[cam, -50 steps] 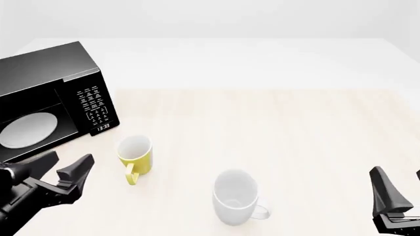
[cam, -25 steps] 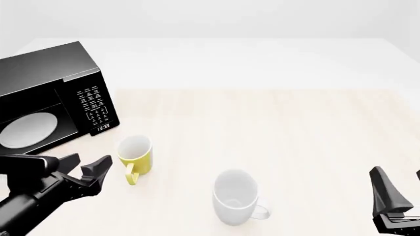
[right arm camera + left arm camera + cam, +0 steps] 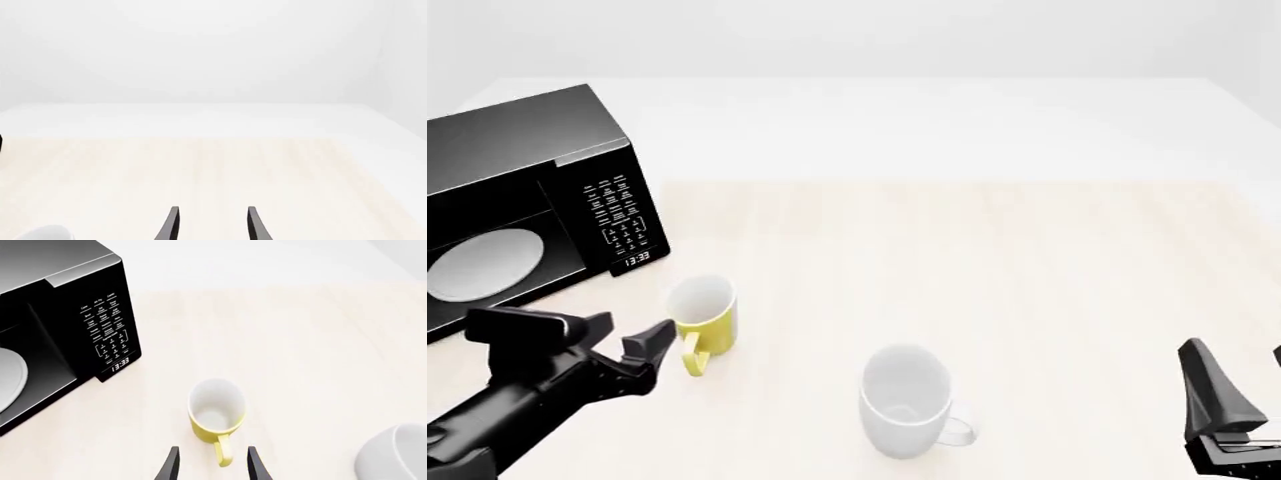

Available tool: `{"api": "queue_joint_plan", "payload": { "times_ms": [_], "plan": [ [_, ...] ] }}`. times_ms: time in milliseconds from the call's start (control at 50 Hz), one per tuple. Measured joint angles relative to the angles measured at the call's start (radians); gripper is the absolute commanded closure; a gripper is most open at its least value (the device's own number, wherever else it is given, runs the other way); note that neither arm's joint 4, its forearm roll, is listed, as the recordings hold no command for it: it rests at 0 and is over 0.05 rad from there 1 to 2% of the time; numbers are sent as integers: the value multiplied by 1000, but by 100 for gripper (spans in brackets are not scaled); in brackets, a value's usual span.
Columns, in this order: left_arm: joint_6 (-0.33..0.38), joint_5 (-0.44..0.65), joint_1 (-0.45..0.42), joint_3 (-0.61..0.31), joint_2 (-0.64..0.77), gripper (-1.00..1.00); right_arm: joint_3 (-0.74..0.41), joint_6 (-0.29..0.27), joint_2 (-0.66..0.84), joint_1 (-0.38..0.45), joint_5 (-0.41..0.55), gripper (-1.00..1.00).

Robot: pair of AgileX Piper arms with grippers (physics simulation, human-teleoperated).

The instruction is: Put the yellow and white mug in the microwave and close it.

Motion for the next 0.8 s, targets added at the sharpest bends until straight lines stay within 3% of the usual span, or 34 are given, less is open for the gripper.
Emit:
{"api": "queue_joint_plan", "payload": {
  "times_ms": [800],
  "plan": [
    [-36, -242, -30, -7, 346, -100, 0, 0, 0, 0, 0, -100]
  ]
}}
